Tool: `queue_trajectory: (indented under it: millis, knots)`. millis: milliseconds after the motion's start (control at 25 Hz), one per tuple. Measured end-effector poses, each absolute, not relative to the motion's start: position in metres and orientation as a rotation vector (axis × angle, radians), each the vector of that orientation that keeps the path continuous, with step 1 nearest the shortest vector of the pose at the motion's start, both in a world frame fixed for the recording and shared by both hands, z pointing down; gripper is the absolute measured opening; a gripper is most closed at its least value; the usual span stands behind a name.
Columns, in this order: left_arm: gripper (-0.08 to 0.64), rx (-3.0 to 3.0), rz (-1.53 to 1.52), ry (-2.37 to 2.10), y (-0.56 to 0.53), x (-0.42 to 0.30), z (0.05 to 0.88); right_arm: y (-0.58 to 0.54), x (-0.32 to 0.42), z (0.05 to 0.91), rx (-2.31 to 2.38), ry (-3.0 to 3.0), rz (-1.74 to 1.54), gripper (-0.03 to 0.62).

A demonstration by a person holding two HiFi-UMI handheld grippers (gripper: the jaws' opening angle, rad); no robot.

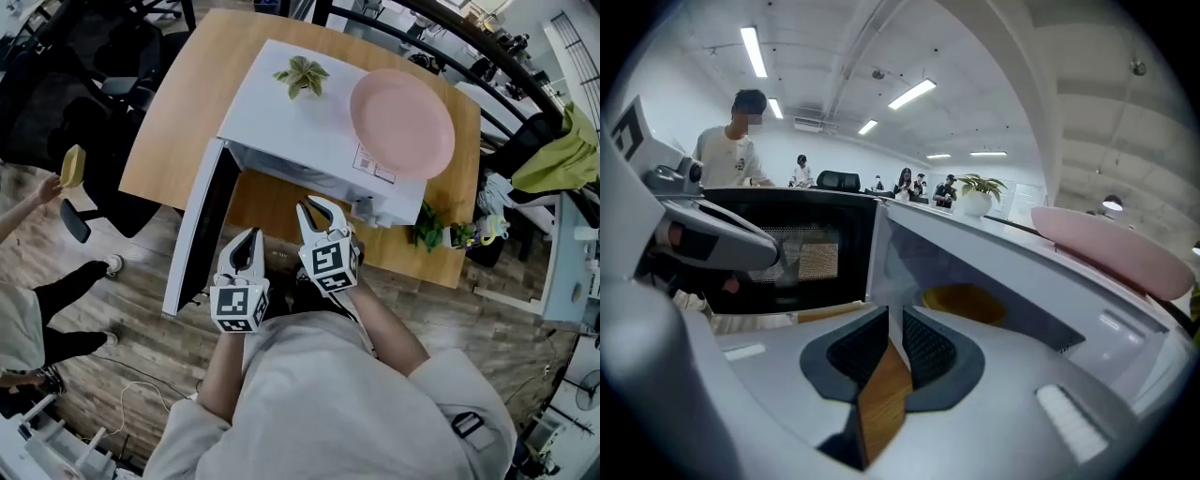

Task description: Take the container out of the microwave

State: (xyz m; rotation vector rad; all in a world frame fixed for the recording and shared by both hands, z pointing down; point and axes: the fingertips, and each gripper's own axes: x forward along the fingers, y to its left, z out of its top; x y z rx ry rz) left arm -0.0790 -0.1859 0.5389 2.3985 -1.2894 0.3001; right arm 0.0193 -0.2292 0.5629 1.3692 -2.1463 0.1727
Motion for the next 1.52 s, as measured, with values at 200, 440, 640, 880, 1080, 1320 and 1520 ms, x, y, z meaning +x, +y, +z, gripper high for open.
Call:
queue_trajectory:
  millis: [200, 440, 640, 880, 1080, 1320, 1520]
  knots:
    - [0.003, 2.418, 0.296, -1.24, -0.195, -0.077, 0.542, -0.243, 0.019, 0.569, 1.385, -2.098, 0.162, 0.063]
    - [0.003, 2.424, 0.305, -1.209, -0.201, -0.078, 0.548, -0.258, 0.021, 0.578, 1.393, -2.049, 0.155, 0.063]
    - [0.003, 2.41, 0.321, -1.195, -0.205, -0.081, 0.557, -0.27, 0.023, 0.586, 1.371, -1.994, 0.116, 0.063]
    - [0.003, 2.405, 0.319, -1.197, -0.207, -0.083, 0.559, -0.286, 0.022, 0.597, 1.282, -1.893, -0.004, 0.066]
    - [0.003, 2.38, 0.317, -1.21, -0.208, -0.086, 0.564, -0.298, 0.024, 0.605, 1.244, -1.846, -0.029, 0.066]
    - [0.003, 2.365, 0.317, -1.222, -0.208, -0.089, 0.569, -0.309, 0.029, 0.618, 1.202, -1.769, -0.071, 0.067]
    - [0.003, 2.356, 0.322, -1.22, -0.209, -0.089, 0.574, -0.315, 0.035, 0.628, 1.17, -1.693, -0.119, 0.074]
